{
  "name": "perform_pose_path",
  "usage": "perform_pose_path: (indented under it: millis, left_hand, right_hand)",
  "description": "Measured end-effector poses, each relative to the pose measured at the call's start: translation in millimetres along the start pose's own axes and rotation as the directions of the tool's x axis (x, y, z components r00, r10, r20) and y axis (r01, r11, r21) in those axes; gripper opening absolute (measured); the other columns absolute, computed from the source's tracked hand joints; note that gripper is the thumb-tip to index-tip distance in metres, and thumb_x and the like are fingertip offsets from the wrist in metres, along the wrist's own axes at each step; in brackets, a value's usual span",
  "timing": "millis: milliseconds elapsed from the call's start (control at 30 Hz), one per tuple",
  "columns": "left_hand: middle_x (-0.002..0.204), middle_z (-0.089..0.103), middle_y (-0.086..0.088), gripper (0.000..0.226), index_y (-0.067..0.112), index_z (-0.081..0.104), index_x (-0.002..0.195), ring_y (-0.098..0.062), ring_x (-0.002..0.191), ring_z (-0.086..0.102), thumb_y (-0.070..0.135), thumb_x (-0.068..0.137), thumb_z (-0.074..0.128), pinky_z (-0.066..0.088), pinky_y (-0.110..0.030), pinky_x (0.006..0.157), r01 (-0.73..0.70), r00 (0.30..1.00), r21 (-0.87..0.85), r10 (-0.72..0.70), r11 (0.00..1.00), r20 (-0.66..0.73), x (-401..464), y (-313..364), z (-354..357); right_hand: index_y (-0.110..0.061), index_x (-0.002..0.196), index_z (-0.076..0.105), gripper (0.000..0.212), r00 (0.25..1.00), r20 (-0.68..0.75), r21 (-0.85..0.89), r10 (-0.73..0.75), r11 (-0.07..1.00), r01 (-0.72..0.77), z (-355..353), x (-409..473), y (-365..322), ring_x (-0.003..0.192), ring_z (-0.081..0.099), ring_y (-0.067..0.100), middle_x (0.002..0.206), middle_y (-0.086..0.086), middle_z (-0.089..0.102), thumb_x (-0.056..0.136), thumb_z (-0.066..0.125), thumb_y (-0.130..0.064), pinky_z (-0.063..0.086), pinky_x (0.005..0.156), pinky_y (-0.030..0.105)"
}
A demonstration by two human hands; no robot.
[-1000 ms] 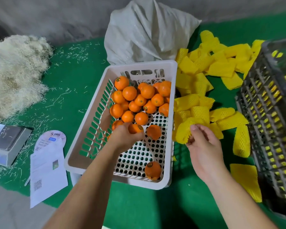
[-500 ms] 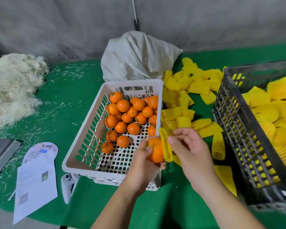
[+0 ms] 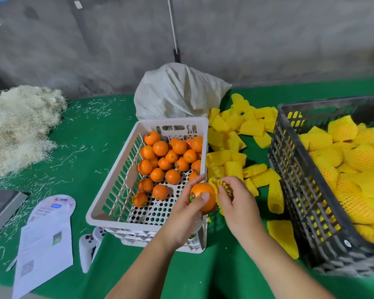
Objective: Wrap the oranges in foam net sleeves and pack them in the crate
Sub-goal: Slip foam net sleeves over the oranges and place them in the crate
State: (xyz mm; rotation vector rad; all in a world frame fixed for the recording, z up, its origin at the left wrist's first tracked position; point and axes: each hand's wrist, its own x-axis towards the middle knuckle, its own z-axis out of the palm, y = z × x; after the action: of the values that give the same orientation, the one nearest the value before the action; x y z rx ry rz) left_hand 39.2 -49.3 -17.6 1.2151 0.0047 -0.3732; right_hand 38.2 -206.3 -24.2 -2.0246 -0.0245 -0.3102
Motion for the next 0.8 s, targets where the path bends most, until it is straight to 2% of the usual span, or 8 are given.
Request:
perform_pose_path:
  millis: [67,167,267,333,467,533,700,800]
  left_hand:
    - [0.149,0.056,-0.015,0.074,0.026,0.052,0.150,-0.036,0.136,0.058,0.048,0.086,0.082,0.049,-0.050,0.113,0.008,1.000,-0.033,-0.009,0.999,-0.009,-0.5,0.5,5.0]
    - [0.154,0.052,-0.018,0.063,0.025,0.048,0.152,-0.033,0.138,0.058,0.045,0.096,0.068,0.048,-0.047,0.115,0.010,1.000,-0.036,-0.010,0.999,-0.005,0.5,-0.1,5.5]
    - [0.153,0.051,-0.018,0.081,0.031,0.047,0.154,-0.035,0.137,0.058,0.046,0.084,0.084,0.044,-0.050,0.118,0.006,0.999,0.012,-0.007,1.000,0.041,0.6,-0.6,2.2]
    - [0.150,0.052,-0.018,0.093,0.033,0.048,0.153,-0.032,0.133,0.061,0.048,0.073,0.093,0.049,-0.043,0.112,0.016,0.999,0.077,-0.020,0.997,0.049,-0.4,0.1,3.5]
    - [0.140,0.061,-0.013,0.086,0.025,0.062,0.141,-0.029,0.123,0.064,0.053,0.067,0.096,0.052,-0.036,0.103,0.041,0.996,0.108,-0.050,0.993,0.076,-2.8,1.4,1.4]
    - [0.132,0.064,-0.011,0.084,0.020,0.064,0.139,-0.027,0.120,0.063,0.051,0.067,0.096,0.052,-0.035,0.101,0.065,0.989,0.087,-0.076,0.994,0.126,-4.4,6.2,-0.1]
    - [0.130,0.068,-0.007,0.090,0.016,0.067,0.136,-0.021,0.113,0.066,0.057,0.061,0.096,0.055,-0.031,0.095,0.101,0.983,0.105,-0.116,0.989,0.142,-5.7,11.7,-2.1]
    - [0.134,0.068,-0.006,0.085,0.013,0.069,0.133,-0.022,0.113,0.065,0.059,0.064,0.093,0.054,-0.033,0.096,0.068,0.979,0.155,-0.095,0.986,0.178,-3.7,11.2,-4.6]
  right_hand:
    - [-0.023,0.118,0.062,0.017,0.999,-0.048,-0.028,0.010,1.000,-0.012,-2.2,3.2,3.4,0.093,0.062,0.012,0.107,-0.007,0.065,0.102,0.058,-0.025,0.047,0.072,0.021]
    - [-0.021,0.122,0.061,0.021,0.997,-0.067,-0.057,0.026,0.998,-0.030,-5.6,5.8,9.8,0.097,0.060,0.014,0.111,-0.006,0.064,0.101,0.060,-0.024,0.044,0.072,0.018]
    - [-0.022,0.121,0.062,0.021,0.997,-0.079,-0.056,0.022,0.998,-0.026,-6.4,2.6,14.9,0.097,0.060,0.013,0.110,-0.007,0.063,0.100,0.061,-0.024,0.047,0.075,0.023]
    - [-0.022,0.118,0.063,0.020,0.990,-0.143,-0.044,0.004,0.999,-0.011,-7.5,1.1,16.6,0.097,0.061,0.013,0.108,-0.008,0.064,0.099,0.062,-0.024,0.050,0.077,0.028]
    - [-0.023,0.110,0.065,0.017,0.947,-0.300,-0.039,-0.117,0.993,0.110,-6.0,1.4,13.7,0.090,0.059,0.006,0.101,-0.014,0.060,0.094,0.063,-0.028,0.048,0.073,0.019]
    - [-0.023,0.109,0.065,0.016,0.959,-0.253,-0.061,-0.128,0.991,0.116,-0.7,4.9,12.8,0.089,0.057,0.002,0.100,-0.015,0.059,0.093,0.065,-0.028,0.046,0.072,0.014]
    - [-0.030,0.103,0.061,0.024,0.987,-0.158,-0.052,-0.018,0.999,0.009,6.4,14.5,20.0,0.095,0.052,-0.012,0.095,-0.026,0.053,0.089,0.075,-0.016,0.039,0.069,0.006]
    - [-0.035,0.096,0.058,0.027,0.990,-0.137,-0.070,0.046,0.996,-0.056,7.3,15.7,23.8,0.090,0.055,-0.002,0.096,-0.023,0.056,0.087,0.079,-0.021,0.039,0.068,0.011]
